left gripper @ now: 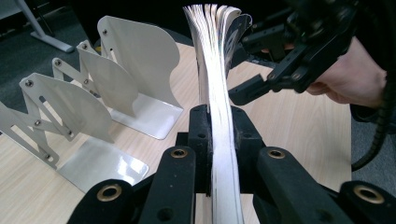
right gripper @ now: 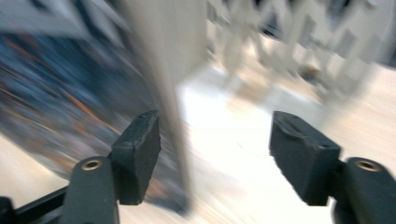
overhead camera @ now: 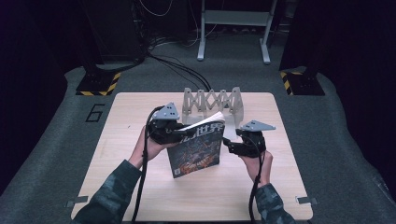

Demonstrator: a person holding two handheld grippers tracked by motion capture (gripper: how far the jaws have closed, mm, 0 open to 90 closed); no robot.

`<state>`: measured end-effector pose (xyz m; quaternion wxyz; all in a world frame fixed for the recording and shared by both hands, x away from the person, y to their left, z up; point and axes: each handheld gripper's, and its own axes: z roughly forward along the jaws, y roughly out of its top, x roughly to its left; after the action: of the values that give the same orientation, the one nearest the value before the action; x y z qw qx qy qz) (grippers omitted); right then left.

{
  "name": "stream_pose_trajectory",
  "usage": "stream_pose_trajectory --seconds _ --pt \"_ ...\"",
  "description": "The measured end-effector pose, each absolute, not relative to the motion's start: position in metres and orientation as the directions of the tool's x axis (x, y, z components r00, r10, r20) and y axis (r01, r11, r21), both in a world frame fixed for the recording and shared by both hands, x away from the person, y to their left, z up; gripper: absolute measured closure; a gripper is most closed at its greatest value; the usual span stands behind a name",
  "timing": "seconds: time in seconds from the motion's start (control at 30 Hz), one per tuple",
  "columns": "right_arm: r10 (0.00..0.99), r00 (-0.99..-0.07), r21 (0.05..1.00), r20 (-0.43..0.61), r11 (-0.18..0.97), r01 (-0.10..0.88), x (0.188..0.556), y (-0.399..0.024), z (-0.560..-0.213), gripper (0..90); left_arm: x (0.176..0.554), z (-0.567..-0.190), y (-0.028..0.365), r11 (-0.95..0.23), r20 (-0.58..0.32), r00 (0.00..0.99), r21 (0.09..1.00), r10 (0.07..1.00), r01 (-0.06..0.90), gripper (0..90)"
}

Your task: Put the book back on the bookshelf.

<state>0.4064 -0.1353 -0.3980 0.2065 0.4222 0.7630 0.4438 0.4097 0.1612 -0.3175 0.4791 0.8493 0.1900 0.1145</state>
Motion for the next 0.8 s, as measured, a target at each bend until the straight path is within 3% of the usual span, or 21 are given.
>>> stream_pose_trajectory --seconds 0.4,0.8 --pt "0.946 -0.322 0.753 0.034 0.188 0.631 0.415 -0.191 -0.493 11.1 0.404 -0.316 0.158 -0.481 0.01 0.897 0.847 0.442 0.227 81.9" --pt "0.962 -0.274 0.72 0.004 0.187 0.668 0.425 -0.204 -0.525 3.8 0.398 -0.313 0.155 -0.491 0.023 0.892 0.841 0.451 0.227 82.3"
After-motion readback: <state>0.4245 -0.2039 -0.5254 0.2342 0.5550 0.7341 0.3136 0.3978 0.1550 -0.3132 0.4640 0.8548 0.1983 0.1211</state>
